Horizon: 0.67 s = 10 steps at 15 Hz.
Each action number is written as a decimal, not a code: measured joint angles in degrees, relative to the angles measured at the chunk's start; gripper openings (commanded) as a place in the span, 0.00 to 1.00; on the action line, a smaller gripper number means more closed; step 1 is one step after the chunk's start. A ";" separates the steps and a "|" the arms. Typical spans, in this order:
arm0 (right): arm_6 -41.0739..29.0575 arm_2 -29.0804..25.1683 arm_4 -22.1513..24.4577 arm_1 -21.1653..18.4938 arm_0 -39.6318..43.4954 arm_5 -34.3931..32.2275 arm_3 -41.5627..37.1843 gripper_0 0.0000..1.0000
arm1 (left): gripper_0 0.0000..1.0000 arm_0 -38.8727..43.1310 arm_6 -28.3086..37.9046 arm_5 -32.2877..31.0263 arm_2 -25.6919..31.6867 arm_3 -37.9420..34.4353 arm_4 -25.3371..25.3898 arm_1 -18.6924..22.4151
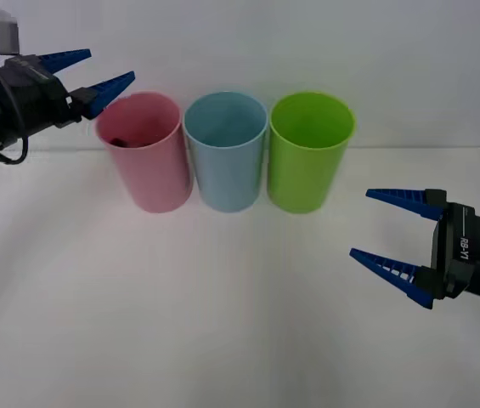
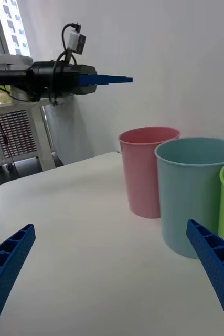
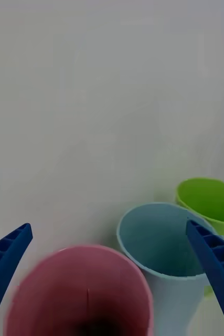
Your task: Grasp the object on the table and drop it into the matching bin: aluminum can to the light blue bin, PET bottle to the pink bin.
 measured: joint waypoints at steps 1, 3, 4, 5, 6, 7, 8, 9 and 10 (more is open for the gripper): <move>0.00 0.00 0.00 0.00 0.00 0.00 0.00 1.00 | 1.00 3.59 -0.20 -2.57 3.20 -1.12 -0.03 0.44; 0.00 0.00 0.00 0.00 0.00 0.00 0.00 1.00 | 1.00 10.84 -0.23 -8.21 9.93 -2.50 -1.31 0.56; 0.00 0.00 0.00 0.00 0.00 0.00 0.00 1.00 | 1.00 14.31 -0.20 -10.20 12.98 -3.38 -2.37 0.56; 0.00 0.00 0.00 0.00 0.00 0.00 0.00 1.00 | 1.00 18.13 -0.19 -11.60 16.07 -4.63 -3.60 0.56; 0.00 0.00 0.00 0.00 0.00 0.00 0.00 1.00 | 1.00 21.93 -0.22 -12.54 18.91 -5.90 -4.91 0.54; 0.00 0.00 0.00 0.00 0.00 0.00 0.00 1.00 | 1.00 25.99 -0.29 -13.29 21.66 -7.16 -6.60 0.23; 0.00 0.00 0.00 0.00 0.00 0.00 0.00 1.00 | 1.00 30.29 -0.30 -13.94 24.51 -8.70 -8.89 -0.67; 0.00 0.00 0.00 0.00 0.00 0.00 0.00 1.00 | 1.00 34.45 -0.08 -14.45 27.32 -10.30 -11.62 -2.14; 0.00 0.00 0.00 0.00 0.00 0.00 0.00 1.00 | 1.00 38.06 0.17 -14.93 29.93 -11.71 -14.92 -3.94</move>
